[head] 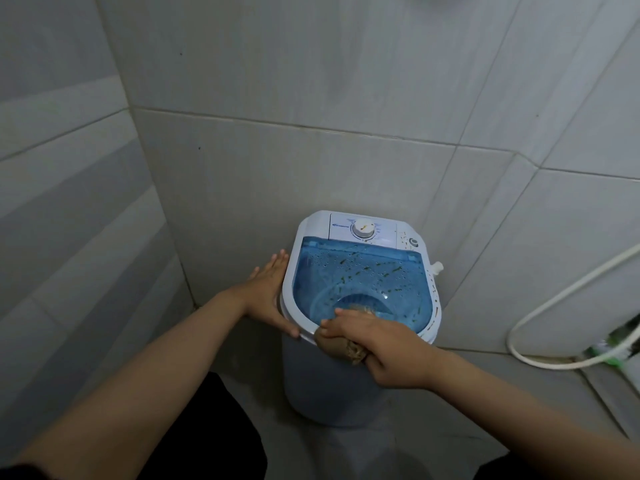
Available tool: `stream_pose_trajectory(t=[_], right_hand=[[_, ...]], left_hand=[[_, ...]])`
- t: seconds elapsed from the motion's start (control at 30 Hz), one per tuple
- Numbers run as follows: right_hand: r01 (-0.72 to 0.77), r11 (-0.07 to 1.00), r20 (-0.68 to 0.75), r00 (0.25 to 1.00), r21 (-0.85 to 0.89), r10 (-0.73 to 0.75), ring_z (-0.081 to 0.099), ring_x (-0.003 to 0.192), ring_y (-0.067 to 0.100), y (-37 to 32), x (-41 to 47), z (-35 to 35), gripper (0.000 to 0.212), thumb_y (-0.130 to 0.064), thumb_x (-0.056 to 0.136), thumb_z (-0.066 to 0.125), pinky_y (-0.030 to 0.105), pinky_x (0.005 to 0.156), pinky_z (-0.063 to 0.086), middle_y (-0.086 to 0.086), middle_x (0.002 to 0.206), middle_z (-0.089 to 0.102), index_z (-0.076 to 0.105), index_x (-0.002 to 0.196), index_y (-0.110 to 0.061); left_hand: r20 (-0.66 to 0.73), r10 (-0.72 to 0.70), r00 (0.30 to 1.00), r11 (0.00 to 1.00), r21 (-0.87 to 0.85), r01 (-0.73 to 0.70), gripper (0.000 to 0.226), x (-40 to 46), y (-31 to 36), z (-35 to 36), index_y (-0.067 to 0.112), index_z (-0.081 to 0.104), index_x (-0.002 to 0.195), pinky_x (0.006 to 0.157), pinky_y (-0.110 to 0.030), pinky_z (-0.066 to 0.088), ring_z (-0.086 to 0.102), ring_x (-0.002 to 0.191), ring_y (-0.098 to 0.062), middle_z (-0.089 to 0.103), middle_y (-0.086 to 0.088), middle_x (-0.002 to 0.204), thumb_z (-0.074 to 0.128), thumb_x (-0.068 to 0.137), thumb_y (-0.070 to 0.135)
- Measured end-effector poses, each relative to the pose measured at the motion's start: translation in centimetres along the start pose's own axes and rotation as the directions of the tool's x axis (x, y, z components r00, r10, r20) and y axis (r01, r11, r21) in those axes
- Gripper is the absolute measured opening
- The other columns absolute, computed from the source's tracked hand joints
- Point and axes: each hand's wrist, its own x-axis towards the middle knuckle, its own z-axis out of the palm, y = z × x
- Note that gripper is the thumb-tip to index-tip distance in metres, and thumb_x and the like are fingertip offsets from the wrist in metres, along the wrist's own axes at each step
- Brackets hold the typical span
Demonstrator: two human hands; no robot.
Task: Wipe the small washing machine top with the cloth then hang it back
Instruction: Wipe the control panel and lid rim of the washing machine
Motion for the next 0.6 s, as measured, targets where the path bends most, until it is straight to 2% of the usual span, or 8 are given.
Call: stream_pose_trajectory(t=[0.17,0.27,0.33,0.4,0.47,0.5,0.6], right_hand=[[0.019,0.997,-0.004,1.0,-0.071,-0.02,0.024,0.141,0.006,1.0,-2.7,-0.5,0.068,0.004,0.072,0.043,0.031,0.118,0.025,-0.012,0.145,0.044,0.045,0.132,-0.028],[0.0,0.997,0.012,1.0,-0.073,0.001,0.026,0.141,0.008,1.7,-4.0,-1.2,0.066,0.003,0.071,0.04,0.03,0.117,0.026,-0.01,0.143,0.046,0.046,0.129,-0.027],[-0.022,0.998,0.053,0.998,-0.058,0.025,0.033,0.138,0.009,2.1,-4.5,-1.9,0.063,0.002,0.072,0.038,0.03,0.115,0.03,-0.008,0.139,0.05,0.047,0.126,-0.029],[-0.078,0.997,0.07,0.995,-0.006,0.078,0.048,0.123,0.008,2.5,-4.7,-3.4,0.061,0.005,0.07,0.039,0.02,0.107,0.036,-0.006,0.126,0.059,0.051,0.12,-0.027],[-0.172,0.982,-0.013,0.985,0.073,0.173,0.054,0.109,0.006,3.2,-4.6,-5.3,0.062,0.009,0.066,0.039,0.008,0.094,0.039,-0.005,0.117,0.062,0.054,0.118,-0.023],[-0.209,0.971,-0.092,0.971,0.112,0.22,0.055,0.107,0.007,3.9,-4.4,-6.3,0.064,0.01,0.064,0.038,0.007,0.092,0.039,-0.003,0.115,0.063,0.054,0.118,-0.021],[-0.291,0.94,-0.341,0.878,0.179,0.337,0.059,0.103,0.021,6.5,-3.1,-8.3,0.062,0.015,0.066,0.04,0.024,0.089,0.044,0.007,0.11,0.064,0.054,0.118,-0.015]], left_hand=[[-0.007,0.017,1.0,1.0,0.013,-0.017,0.161,0.0,0.1,-0.2,0.025,-0.021,0.148,0.115,-0.052,-0.01,-0.028,0.14,-0.02,-0.027,-0.004,0.156,0.063,0.026,0.09],[-0.013,0.03,0.999,0.999,0.026,-0.029,0.157,-0.1,0.2,-0.3,0.024,-0.021,0.147,0.114,-0.053,-0.01,-0.028,0.14,-0.02,-0.028,-0.004,0.155,0.068,0.033,0.085],[-0.018,0.037,0.999,0.999,0.033,-0.037,0.155,-0.2,0.1,-0.3,0.024,-0.023,0.147,0.113,-0.05,-0.011,-0.03,0.139,-0.02,-0.03,-0.004,0.154,0.071,0.038,0.082],[-0.024,0.042,0.999,0.999,0.036,-0.041,0.155,-0.2,0.1,-0.2,0.024,-0.024,0.146,0.111,-0.048,-0.012,-0.032,0.138,-0.02,-0.031,-0.004,0.154,0.072,0.038,0.081],[-0.021,0.042,0.999,0.998,0.036,-0.041,0.156,-0.2,0.2,-0.3,0.024,-0.026,0.146,0.111,-0.048,-0.013,-0.034,0.137,-0.021,-0.034,-0.005,0.153,0.072,0.039,0.081],[-0.02,0.038,0.999,0.999,0.035,-0.038,0.156,0.0,0.3,-0.3,0.024,-0.026,0.146,0.111,-0.047,-0.013,-0.035,0.137,-0.021,-0.034,-0.005,0.152,0.073,0.038,0.08],[-0.02,0.035,0.999,0.999,0.039,-0.034,0.158,-0.2,0.4,-0.3,0.022,-0.029,0.144,0.109,-0.044,-0.015,-0.036,0.135,-0.022,-0.038,-0.006,0.15,0.072,0.038,0.08]])
